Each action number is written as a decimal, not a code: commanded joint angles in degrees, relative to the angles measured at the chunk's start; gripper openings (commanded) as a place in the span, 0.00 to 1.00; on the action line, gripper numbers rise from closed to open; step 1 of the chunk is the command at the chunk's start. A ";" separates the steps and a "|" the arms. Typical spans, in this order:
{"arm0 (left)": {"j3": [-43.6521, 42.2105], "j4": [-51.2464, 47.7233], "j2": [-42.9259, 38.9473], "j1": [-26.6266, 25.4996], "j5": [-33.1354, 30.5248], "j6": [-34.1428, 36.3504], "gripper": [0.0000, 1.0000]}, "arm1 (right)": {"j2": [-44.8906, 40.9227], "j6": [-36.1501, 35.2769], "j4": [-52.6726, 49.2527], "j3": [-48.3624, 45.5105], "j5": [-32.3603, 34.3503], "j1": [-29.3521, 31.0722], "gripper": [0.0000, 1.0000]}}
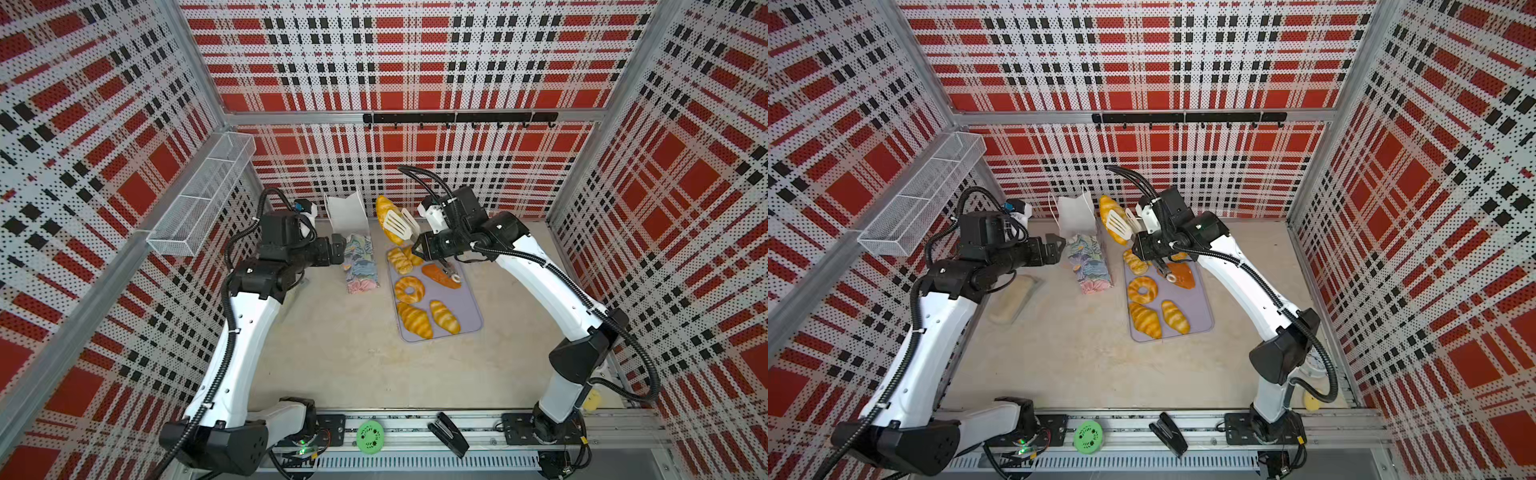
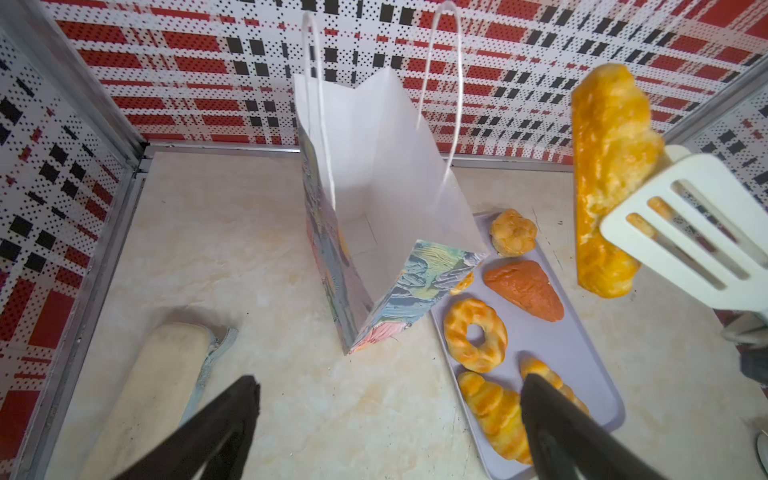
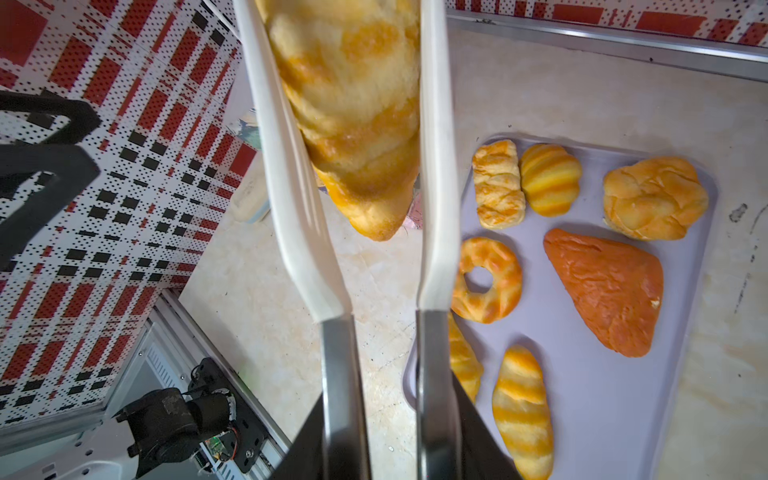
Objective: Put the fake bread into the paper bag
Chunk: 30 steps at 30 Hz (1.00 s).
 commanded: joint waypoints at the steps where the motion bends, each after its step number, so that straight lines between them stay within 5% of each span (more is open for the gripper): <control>1: -0.58 -0.21 0.72 1.92 1.98 -2.25 0.99 | 0.69 0.78 8.96 2.95 -3.32 0.57 0.36; 17: -2.44 1.75 4.59 5.35 5.83 -6.09 0.99 | 7.63 3.15 23.00 8.05 -5.08 3.94 0.36; 30: -5.09 2.27 4.60 6.37 6.02 -7.20 0.99 | 14.22 1.52 21.31 14.47 1.03 5.68 0.36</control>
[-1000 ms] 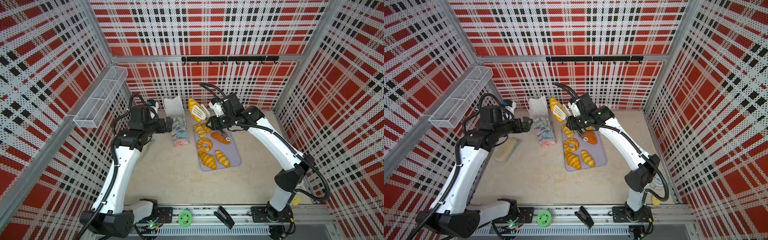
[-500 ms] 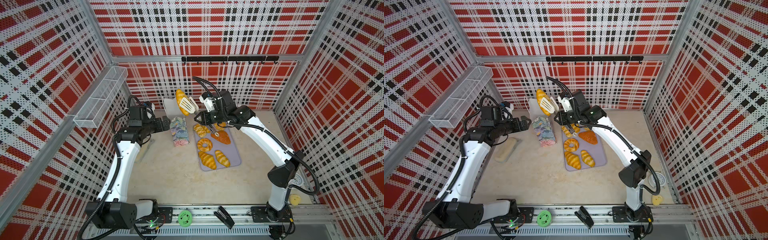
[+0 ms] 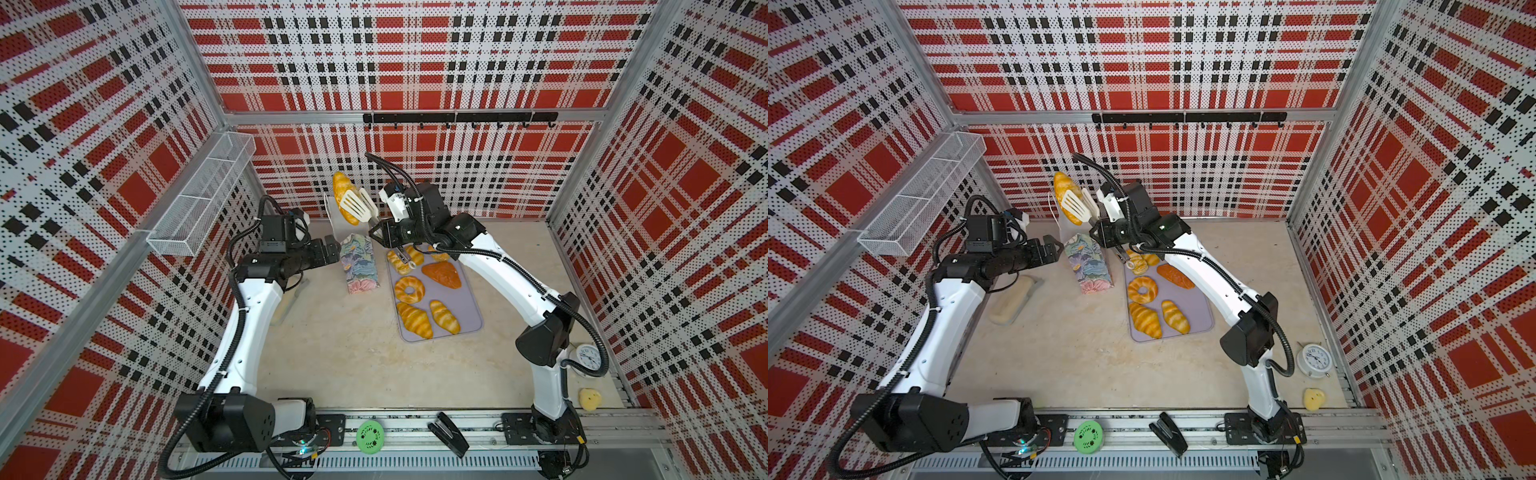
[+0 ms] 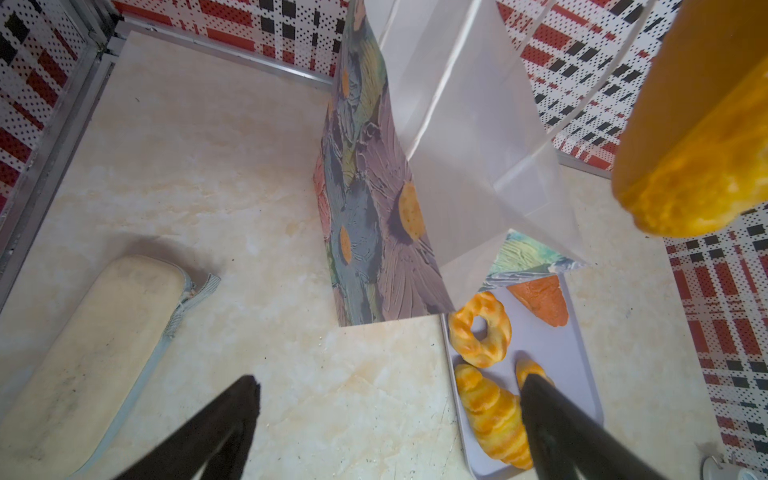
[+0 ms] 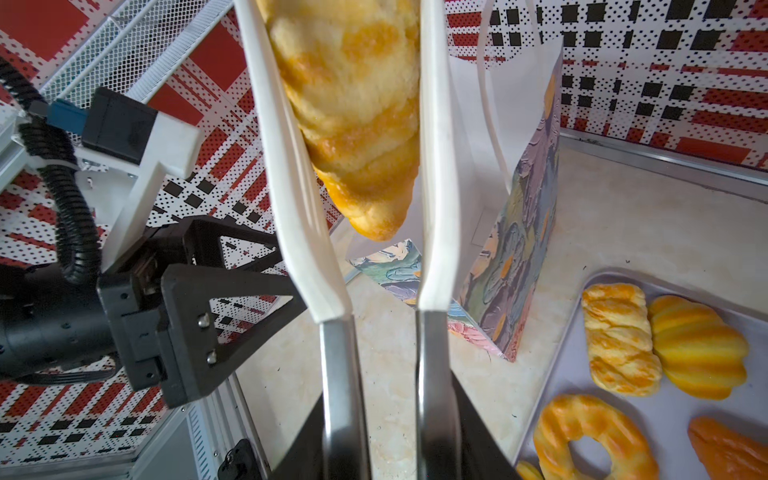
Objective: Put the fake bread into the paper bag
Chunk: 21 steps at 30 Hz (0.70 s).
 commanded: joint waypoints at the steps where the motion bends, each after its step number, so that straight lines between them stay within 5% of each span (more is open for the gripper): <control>1: -0.84 1.48 -0.06 0.62 0.95 -1.14 0.99 | 1.53 -1.47 3.94 3.50 3.11 0.28 0.36; 21: -0.50 3.44 1.61 -1.61 5.44 -1.43 0.99 | 8.44 -6.47 -5.99 12.96 12.25 0.65 0.39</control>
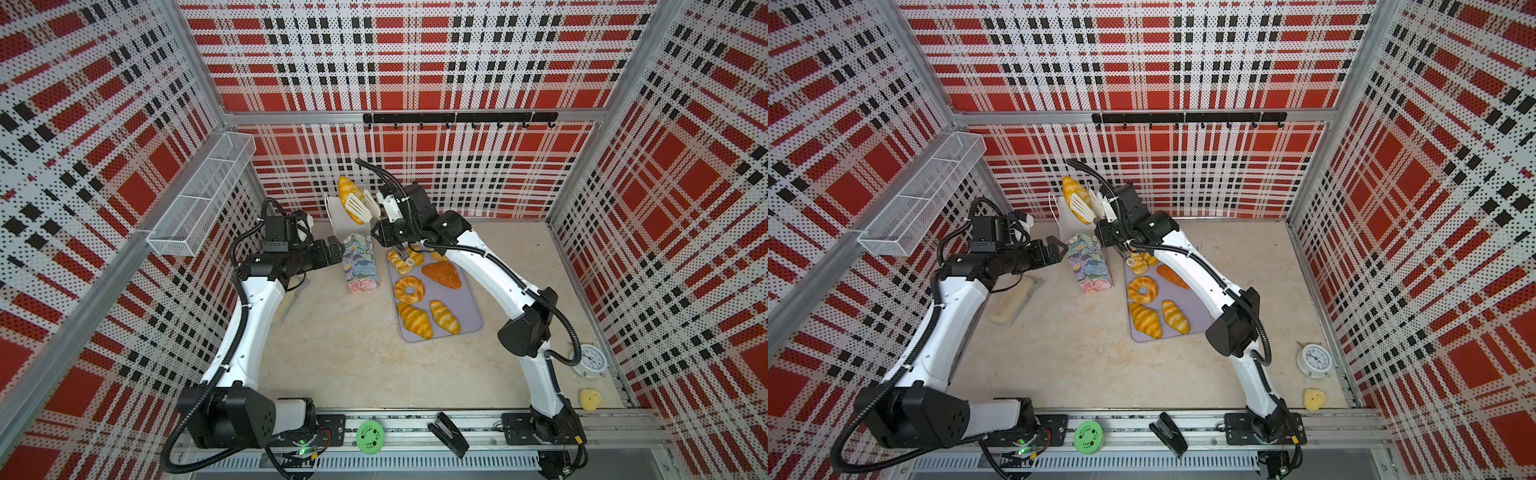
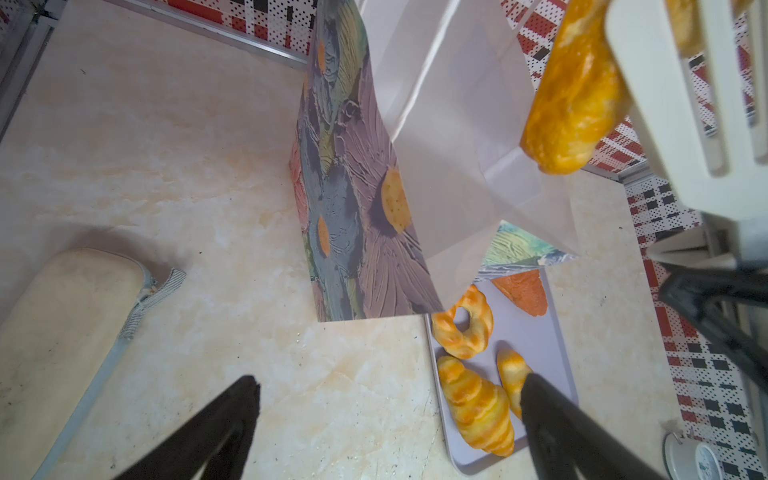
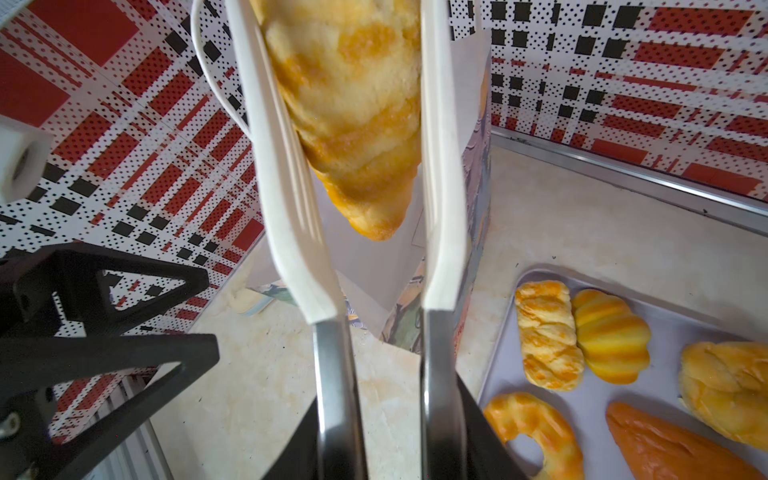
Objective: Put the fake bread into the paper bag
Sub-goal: 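Hold the croissant above the bag opening with the right gripper's tongs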
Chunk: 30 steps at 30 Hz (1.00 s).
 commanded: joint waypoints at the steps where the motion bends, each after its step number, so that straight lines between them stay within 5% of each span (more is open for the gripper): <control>1: 0.31 2.01 0.62 -1.42 1.44 -0.37 0.99 | 0.27 -2.53 0.51 2.61 3.13 0.33 0.40; 30: 1.02 9.62 5.17 -7.31 7.98 -5.37 0.99 | 1.59 -4.82 -5.14 5.40 6.28 -0.13 0.43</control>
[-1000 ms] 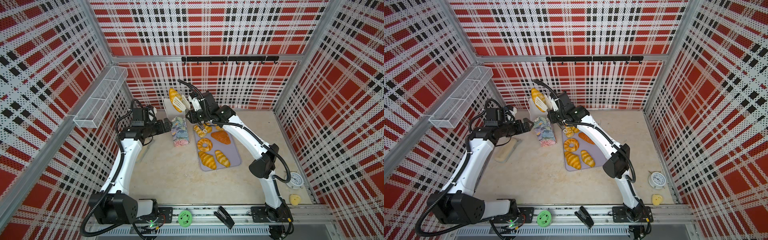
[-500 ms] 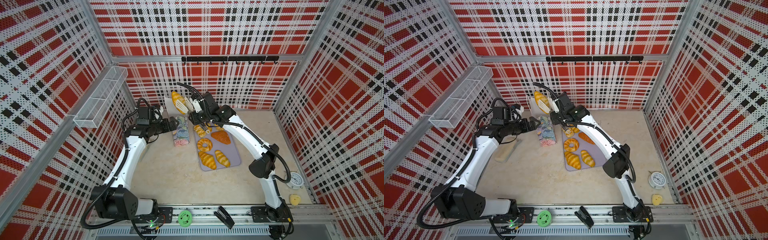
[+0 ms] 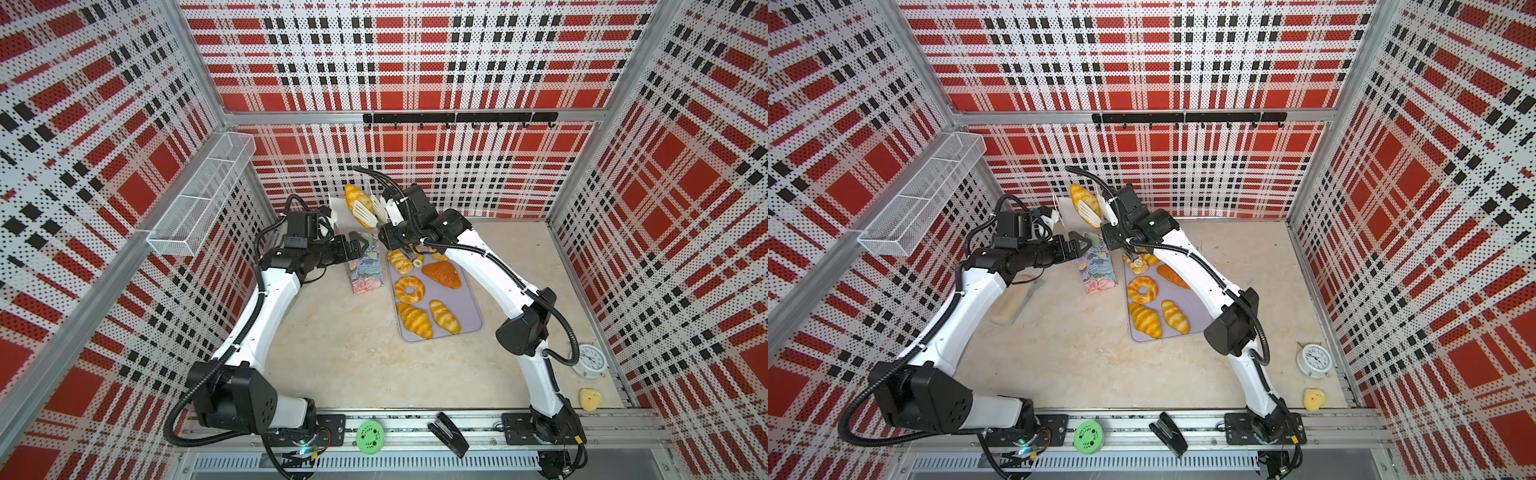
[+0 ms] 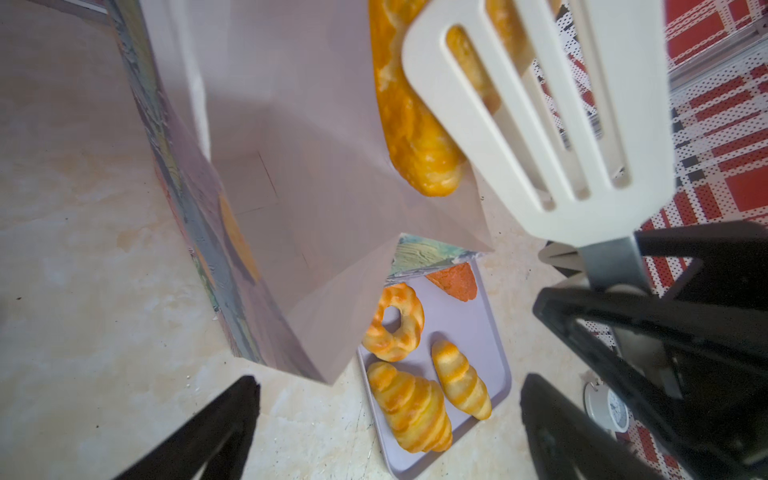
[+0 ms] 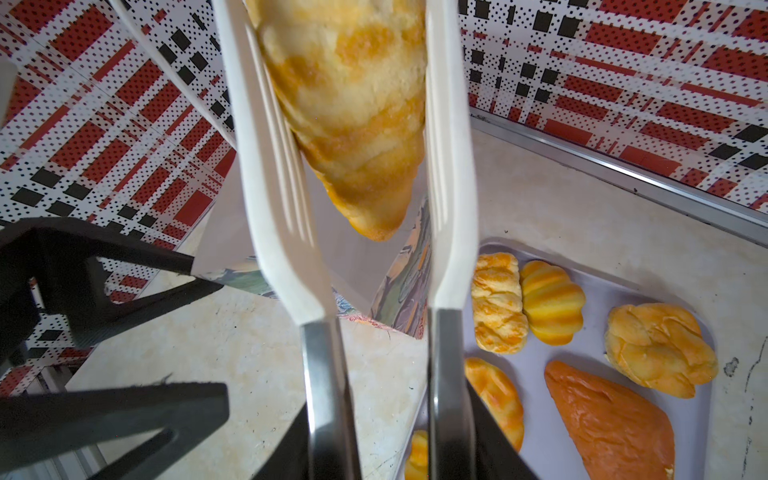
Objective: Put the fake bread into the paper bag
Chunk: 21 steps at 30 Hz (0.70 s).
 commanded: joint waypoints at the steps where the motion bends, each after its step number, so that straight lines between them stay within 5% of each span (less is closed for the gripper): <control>1: 0.95 1.80 0.29 -0.83 1.00 -0.65 1.00 | 0.46 -1.39 1.79 2.80 1.22 -0.13 0.44; 21: -1.67 5.00 -1.71 0.15 2.69 -3.37 0.99 | 0.66 -2.11 -1.04 3.24 2.01 -0.47 0.51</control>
